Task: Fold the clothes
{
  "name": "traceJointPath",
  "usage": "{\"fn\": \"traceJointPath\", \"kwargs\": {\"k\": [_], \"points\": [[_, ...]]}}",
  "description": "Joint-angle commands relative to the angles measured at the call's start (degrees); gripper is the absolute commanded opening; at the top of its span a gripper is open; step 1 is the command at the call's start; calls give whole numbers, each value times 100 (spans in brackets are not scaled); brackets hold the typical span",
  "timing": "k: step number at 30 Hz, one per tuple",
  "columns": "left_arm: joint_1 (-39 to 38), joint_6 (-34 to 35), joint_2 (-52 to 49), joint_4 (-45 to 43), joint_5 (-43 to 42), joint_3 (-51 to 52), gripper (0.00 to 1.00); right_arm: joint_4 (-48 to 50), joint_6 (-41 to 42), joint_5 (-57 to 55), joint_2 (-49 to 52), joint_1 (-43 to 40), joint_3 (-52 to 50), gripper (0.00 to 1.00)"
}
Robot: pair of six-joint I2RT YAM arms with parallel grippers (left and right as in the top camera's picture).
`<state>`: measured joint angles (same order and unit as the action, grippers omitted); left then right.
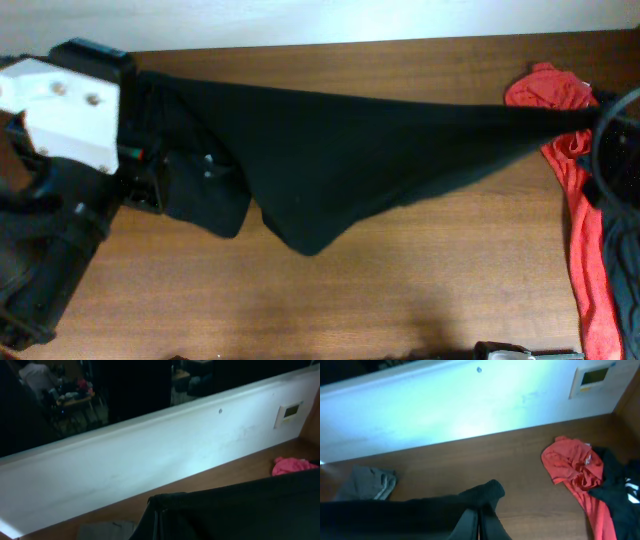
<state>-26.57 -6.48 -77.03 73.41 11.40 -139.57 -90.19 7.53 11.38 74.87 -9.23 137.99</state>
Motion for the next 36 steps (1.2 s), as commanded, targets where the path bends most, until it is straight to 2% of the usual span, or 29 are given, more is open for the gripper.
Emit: {"fn": "traceJointPath", "kwargs": {"k": [1,9,15,19,23,24,25,26,27,28,29,31,36], "points": [[9,-103,-103,81,155,-74,0,-155,44,-326,-79,-15,116,4],[9,-136,-614,546,149,-74,0,-715,42,-304,319,-15,87,4],[9,-125,-1329,1045,149,-72,0,-710,46,-304,632,-15,-459,4],[28,-140,-2188,918,153,-72,1,-549,46,-306,1167,-15,-1060,4],[291,-424,-3392,284,197,-72,1,225,44,-306,2127,-15,-1626,4],[407,-562,-3742,-118,195,-74,5,647,44,-304,2490,-15,-1661,4],[549,-739,-4142,-734,197,-74,27,1314,44,-304,2900,-15,-1659,9],[664,-778,-4433,-1248,205,-76,57,1762,44,-291,3143,-15,-1659,16],[785,-704,-4627,-1683,225,-81,70,2267,35,-225,3445,-17,-1657,33],[870,-549,-4682,-1888,280,-87,87,2435,-28,-197,3571,-35,-1648,45],[927,-442,-4682,-1965,306,-96,95,2487,-48,-173,3635,-70,-1648,50],[1040,-382,-4559,-1843,302,-258,99,2369,-122,-144,3613,-168,-1644,57],[1134,-343,-4081,-761,269,-570,99,1705,-133,-149,3348,-361,-1641,59]]}}
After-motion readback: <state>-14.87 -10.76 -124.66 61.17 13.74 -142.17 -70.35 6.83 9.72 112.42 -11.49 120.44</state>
